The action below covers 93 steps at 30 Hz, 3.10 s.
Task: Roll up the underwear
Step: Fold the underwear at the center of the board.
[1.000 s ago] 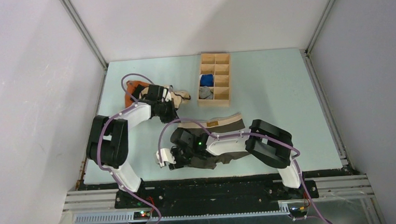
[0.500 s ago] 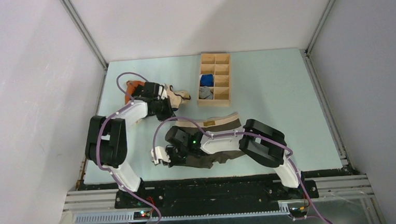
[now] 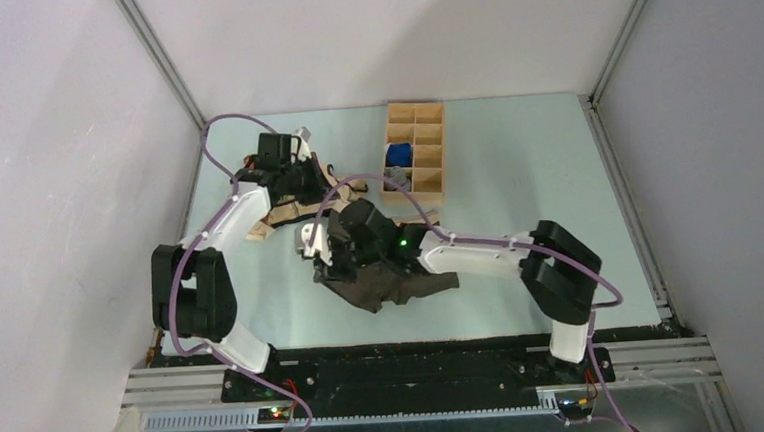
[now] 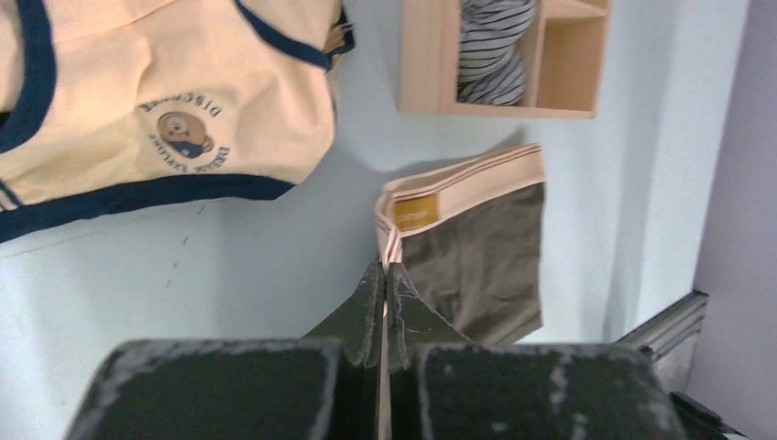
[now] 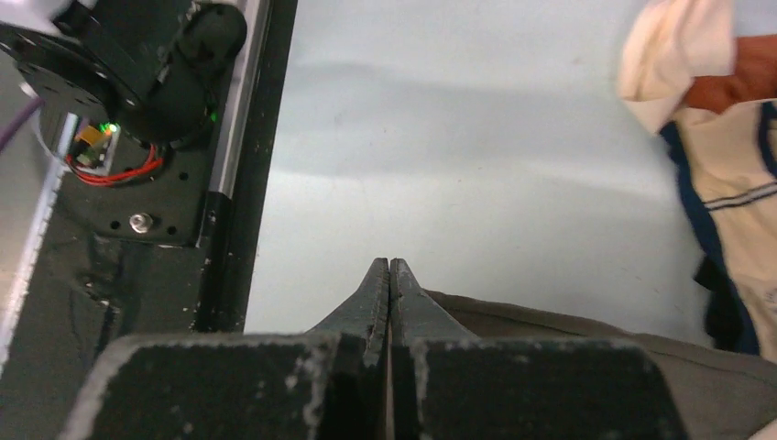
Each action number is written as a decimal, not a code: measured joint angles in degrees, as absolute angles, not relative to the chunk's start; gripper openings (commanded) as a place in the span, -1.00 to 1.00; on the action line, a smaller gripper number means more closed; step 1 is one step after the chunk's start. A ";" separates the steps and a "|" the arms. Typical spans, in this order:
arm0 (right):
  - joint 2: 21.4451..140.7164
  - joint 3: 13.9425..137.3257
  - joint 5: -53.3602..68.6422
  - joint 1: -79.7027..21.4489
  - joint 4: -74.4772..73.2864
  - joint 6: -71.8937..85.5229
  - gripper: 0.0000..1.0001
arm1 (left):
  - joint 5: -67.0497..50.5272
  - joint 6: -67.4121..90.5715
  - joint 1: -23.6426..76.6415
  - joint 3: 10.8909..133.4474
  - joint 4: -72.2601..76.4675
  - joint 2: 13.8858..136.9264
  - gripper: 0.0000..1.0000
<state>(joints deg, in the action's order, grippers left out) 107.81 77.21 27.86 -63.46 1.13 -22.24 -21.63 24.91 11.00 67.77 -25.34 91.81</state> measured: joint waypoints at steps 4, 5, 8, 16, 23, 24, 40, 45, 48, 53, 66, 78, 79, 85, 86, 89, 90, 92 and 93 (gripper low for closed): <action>101.19 73.76 27.90 -61.98 1.65 -18.92 -1.00 | -23.38 27.20 11.57 70.22 -24.97 92.01 -1.00; 99.66 72.64 27.92 -61.49 1.63 -18.13 -1.00 | -23.73 27.62 11.86 70.67 -24.84 92.16 -1.00; 95.61 69.32 27.92 -60.07 1.08 -16.01 -1.00 | -24.34 28.69 13.82 72.29 -24.51 93.34 -1.00; 89.62 61.56 27.97 -54.98 -1.74 -12.84 -1.00 | -22.33 29.52 22.13 79.07 -24.71 100.07 -1.00; 87.13 54.59 27.99 -49.47 -2.92 -11.18 -1.00 | -16.21 29.63 26.63 82.65 -26.65 103.13 -1.00; 86.85 53.91 27.97 -48.99 -3.03 -10.98 -1.00 | -15.49 29.67 27.09 83.20 -26.96 103.68 -1.00; 78.24 45.25 29.08 -42.65 -8.34 -8.75 -1.00 | -5.56 30.61 34.89 87.24 -30.17 107.72 -1.00; 77.71 43.99 29.47 -40.42 -9.80 -7.38 -1.00 | -4.54 30.59 36.14 88.86 -30.39 109.06 -1.00; 77.73 43.59 30.00 -38.70 -10.96 -5.58 -1.00 | -4.16 30.59 36.47 89.69 -30.41 110.45 -1.00; 77.80 43.51 30.50 -35.97 -12.27 -2.81 -1.00 | -3.20 30.48 36.51 90.41 -30.48 112.33 -1.00; 77.32 43.48 31.31 -32.38 -15.35 0.71 -1.00 | -3.44 30.39 36.51 91.68 -30.59 112.51 -1.00; 80.73 43.40 31.51 -31.88 -16.03 4.45 -1.00 | -5.08 30.02 38.94 92.84 -29.69 116.38 -1.00; 81.03 43.40 31.46 -31.88 -16.03 4.62 -1.00 | -5.10 30.02 39.31 92.84 -29.71 116.99 -1.00; 82.94 43.33 30.57 -31.77 -16.25 6.22 -1.00 | -5.06 30.00 40.66 94.74 -29.69 119.70 -1.00; 83.22 43.29 30.37 -31.68 -16.27 6.50 -1.00 | -5.06 30.00 40.77 95.07 -29.69 119.90 -1.00; 83.81 43.18 29.71 -31.27 -16.47 7.33 -1.00 | -4.84 30.00 41.06 95.53 -29.65 120.05 -1.00; 83.83 43.13 29.36 -31.18 -16.53 7.53 -1.00 | -4.80 30.00 41.15 95.68 -29.67 120.07 -1.00; 83.83 43.11 28.84 -31.07 -16.64 7.92 -1.00 | -4.75 30.00 41.25 96.03 -29.69 120.31 -1.00; 83.83 43.11 28.62 -30.96 -16.67 8.05 -1.00 | -4.71 30.00 41.25 96.20 -29.54 120.53 -1.00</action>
